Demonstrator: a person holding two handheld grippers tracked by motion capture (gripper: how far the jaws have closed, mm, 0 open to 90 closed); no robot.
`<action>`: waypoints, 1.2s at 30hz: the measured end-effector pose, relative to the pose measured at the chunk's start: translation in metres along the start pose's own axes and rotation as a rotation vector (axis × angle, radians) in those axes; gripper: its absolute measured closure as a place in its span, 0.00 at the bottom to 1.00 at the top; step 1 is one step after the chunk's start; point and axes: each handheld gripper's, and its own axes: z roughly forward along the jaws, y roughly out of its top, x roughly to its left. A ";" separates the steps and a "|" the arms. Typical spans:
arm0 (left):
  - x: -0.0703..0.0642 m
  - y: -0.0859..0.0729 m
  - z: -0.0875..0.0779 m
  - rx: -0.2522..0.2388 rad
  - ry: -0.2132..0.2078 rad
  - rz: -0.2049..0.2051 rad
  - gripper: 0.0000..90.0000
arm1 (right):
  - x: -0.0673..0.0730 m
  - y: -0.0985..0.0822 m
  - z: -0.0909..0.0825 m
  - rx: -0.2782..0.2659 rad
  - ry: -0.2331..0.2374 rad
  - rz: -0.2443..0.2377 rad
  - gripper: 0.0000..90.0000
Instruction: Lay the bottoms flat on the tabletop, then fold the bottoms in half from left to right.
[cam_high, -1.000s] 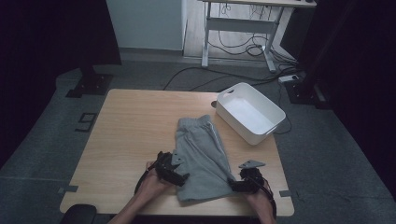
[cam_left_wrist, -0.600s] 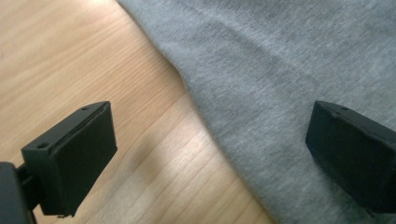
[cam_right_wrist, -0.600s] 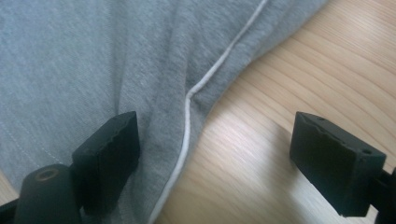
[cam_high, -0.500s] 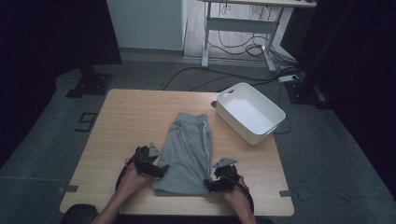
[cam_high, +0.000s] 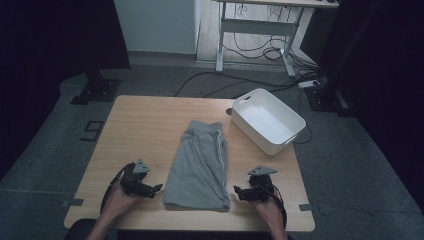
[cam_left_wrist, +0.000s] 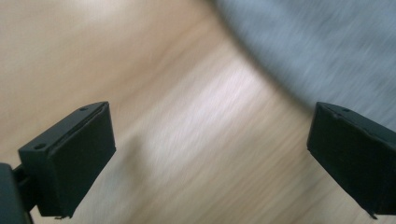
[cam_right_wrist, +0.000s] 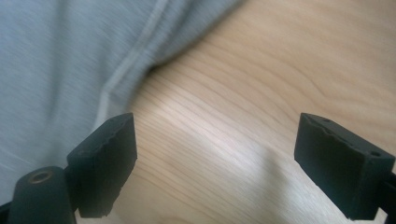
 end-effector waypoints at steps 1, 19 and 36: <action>0.001 -0.001 0.001 0.006 0.007 0.003 0.01 | -0.002 -0.002 0.002 0.008 -0.010 0.002 0.11; 0.005 -0.004 0.007 -0.028 -0.031 -0.012 0.00 | -0.012 -0.018 0.012 -0.019 -0.052 -0.016 0.00; 0.002 0.000 0.004 -0.016 -0.038 -0.015 0.03 | -0.007 -0.017 0.005 0.001 0.019 -0.007 0.02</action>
